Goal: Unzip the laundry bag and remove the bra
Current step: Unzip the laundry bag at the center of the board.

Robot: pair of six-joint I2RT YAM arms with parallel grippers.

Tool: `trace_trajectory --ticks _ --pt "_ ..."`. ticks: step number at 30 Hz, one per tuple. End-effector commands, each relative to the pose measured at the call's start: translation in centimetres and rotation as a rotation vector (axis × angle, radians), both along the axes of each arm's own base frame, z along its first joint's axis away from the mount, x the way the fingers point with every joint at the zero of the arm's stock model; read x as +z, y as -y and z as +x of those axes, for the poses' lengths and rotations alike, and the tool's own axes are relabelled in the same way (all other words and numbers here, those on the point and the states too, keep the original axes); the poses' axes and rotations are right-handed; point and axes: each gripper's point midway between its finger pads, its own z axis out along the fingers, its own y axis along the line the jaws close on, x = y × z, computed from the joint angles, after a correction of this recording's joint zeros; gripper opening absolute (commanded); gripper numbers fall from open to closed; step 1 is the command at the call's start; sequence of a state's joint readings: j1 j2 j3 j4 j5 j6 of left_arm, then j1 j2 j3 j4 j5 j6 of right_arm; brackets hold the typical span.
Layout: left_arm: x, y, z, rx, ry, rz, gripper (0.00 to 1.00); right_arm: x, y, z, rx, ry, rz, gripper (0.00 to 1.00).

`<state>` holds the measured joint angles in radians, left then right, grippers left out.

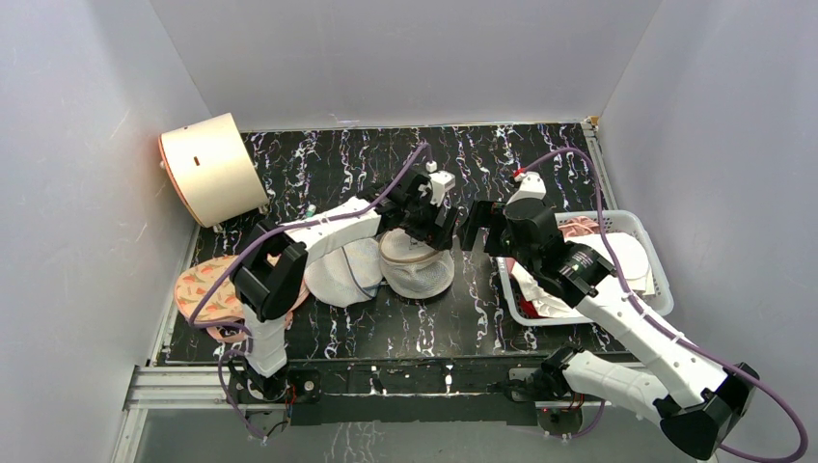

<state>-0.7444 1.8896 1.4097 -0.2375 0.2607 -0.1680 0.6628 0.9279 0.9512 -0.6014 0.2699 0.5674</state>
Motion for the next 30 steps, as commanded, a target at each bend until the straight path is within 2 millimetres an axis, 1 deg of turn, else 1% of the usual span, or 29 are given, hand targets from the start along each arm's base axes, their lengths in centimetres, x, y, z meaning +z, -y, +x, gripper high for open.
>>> trace_trajectory --ticks 1,2,6,8,10,12,14,17,19,21,23,25,27,30 --pt "0.2 0.1 0.4 0.018 0.024 0.065 0.92 0.8 -0.5 0.8 -0.005 0.035 0.028 0.98" --pt "-0.1 -0.1 0.4 0.025 0.025 0.078 0.92 0.8 -0.5 0.8 -0.005 0.034 0.028 0.98" --pt "-0.6 -0.4 0.4 0.027 0.046 0.126 0.76 0.5 -0.5 0.8 -0.005 0.027 0.019 0.98" --pt "-0.6 -0.3 0.2 0.018 0.049 0.125 0.65 0.2 -0.4 0.8 -0.006 0.022 0.011 0.98" --pt "-0.4 -0.7 0.3 0.021 0.067 0.134 0.52 0.0 -0.2 0.8 -0.009 0.015 -0.002 0.98" --pt "0.6 -0.9 0.3 0.015 0.103 0.121 0.40 -0.6 -0.1 0.6 -0.005 0.003 -0.017 0.98" --pt "2.0 -1.0 -0.1 -0.004 0.147 0.079 0.30 -1.0 -0.6 0.3 0.029 -0.006 -0.014 0.98" --pt "3.7 -1.4 -1.1 -0.024 0.201 0.005 0.21 -1.3 -1.5 -0.2 0.095 -0.020 -0.005 0.98" --pt "4.9 -1.5 -1.5 -0.033 0.234 -0.042 0.10 -1.3 -1.8 -0.4 0.118 -0.025 -0.007 0.98" --pt "5.9 -1.6 -2.0 -0.043 0.253 -0.073 0.00 -1.2 -1.6 -0.4 0.120 -0.017 -0.019 0.98" --pt "6.6 -1.4 -2.2 -0.055 0.265 -0.099 0.00 -1.0 -1.2 -0.1 0.105 0.000 -0.036 0.97" --pt "7.1 -1.3 -2.4 -0.063 0.274 -0.118 0.00 -0.5 -1.8 0.2 0.135 0.032 -0.020 0.96" --pt "7.3 -1.2 -2.5 -0.069 0.275 -0.129 0.00 -0.1 -2.9 0.4 0.213 0.053 0.027 0.92" --pt "7.8 -1.0 -2.8 -0.082 0.275 -0.150 0.00 -0.1 -2.9 1.8 0.284 0.039 0.126 0.90"
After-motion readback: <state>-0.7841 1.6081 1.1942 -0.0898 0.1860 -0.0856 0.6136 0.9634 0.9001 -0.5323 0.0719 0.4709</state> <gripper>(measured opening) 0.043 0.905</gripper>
